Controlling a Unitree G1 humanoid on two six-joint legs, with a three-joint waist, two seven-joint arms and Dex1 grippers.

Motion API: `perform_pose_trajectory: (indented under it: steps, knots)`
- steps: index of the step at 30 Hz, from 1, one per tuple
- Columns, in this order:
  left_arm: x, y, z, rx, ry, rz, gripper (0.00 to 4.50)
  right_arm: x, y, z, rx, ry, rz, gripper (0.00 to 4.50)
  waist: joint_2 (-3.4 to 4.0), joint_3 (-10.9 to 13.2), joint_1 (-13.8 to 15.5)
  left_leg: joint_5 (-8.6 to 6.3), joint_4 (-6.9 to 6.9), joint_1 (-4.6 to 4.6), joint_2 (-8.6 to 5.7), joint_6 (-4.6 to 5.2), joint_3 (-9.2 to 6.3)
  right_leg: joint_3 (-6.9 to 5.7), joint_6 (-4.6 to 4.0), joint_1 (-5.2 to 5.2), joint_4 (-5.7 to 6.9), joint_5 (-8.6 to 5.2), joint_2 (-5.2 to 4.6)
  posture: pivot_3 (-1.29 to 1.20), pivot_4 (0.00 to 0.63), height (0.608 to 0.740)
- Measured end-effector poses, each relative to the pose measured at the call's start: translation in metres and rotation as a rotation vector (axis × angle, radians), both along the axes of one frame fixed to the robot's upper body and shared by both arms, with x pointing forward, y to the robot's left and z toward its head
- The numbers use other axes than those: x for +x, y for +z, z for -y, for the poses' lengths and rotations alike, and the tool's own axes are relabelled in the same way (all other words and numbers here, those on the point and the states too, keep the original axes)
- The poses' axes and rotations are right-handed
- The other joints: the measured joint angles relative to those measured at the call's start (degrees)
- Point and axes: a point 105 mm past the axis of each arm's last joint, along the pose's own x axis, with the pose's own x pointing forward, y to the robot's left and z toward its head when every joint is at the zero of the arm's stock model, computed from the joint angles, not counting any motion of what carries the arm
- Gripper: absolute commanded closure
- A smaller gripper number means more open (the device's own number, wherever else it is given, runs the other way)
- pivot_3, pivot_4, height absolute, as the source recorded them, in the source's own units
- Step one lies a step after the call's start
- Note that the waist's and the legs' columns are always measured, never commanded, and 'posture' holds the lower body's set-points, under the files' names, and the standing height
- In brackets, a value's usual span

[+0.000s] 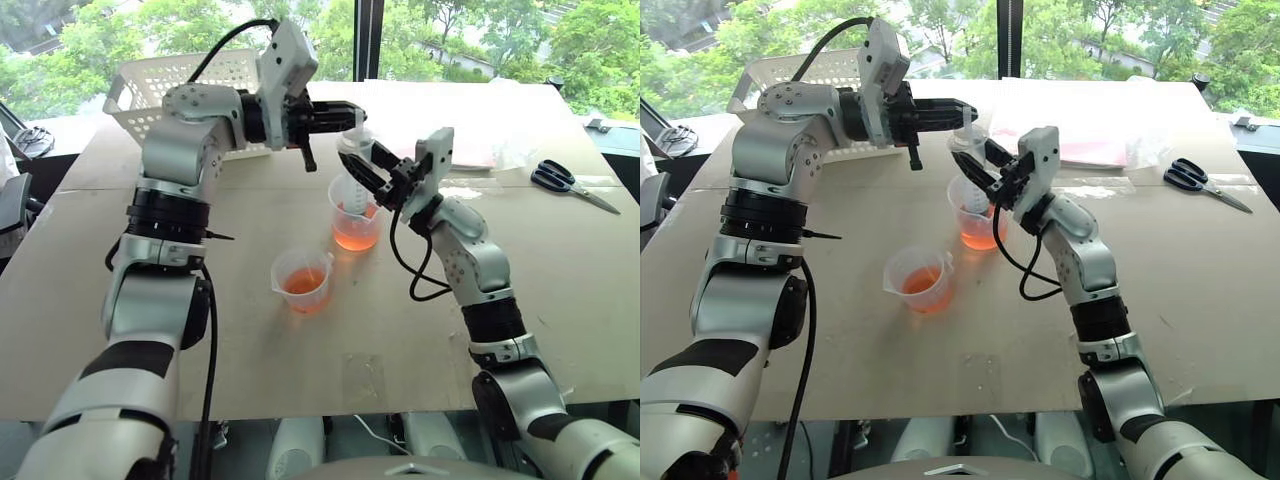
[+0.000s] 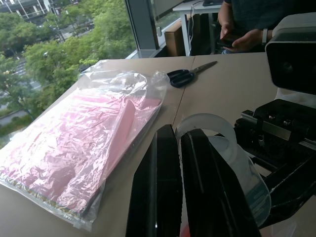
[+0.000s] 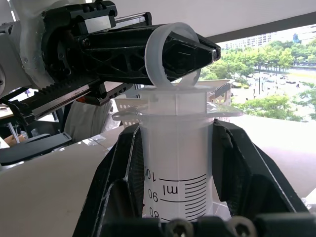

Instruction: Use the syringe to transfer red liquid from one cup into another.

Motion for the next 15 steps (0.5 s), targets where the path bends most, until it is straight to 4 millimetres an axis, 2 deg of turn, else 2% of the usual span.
perform_pose_trajectory:
  steps: [7, 15]
  knots:
    - [0.004, -0.006, 0.001, 0.0, 0.006, -0.023, 4.5, 0.0, -0.011, 0.002, -0.02, -0.007, -0.039, 3.05, 0.0, 0.0, -0.1, 0.0, 0.01, 0.0, 0.0, 0.0, -0.01, 0.0, 0.0, 0.0, 0.02, 0.0, 0.0, 0.0, 0.15, 0.74]
    - [0.006, -0.002, 0.001, -0.005, 0.009, -0.016, 4.5, 0.001, -0.014, 0.002, -0.034, -0.014, -0.05, 3.05, 0.0, 0.0, 0.0, 0.0, 0.01, 0.0, 0.0, 0.0, -0.01, 0.0, 0.0, 0.0, 0.02, 0.0, 0.0, 0.0, 0.15, 0.74]
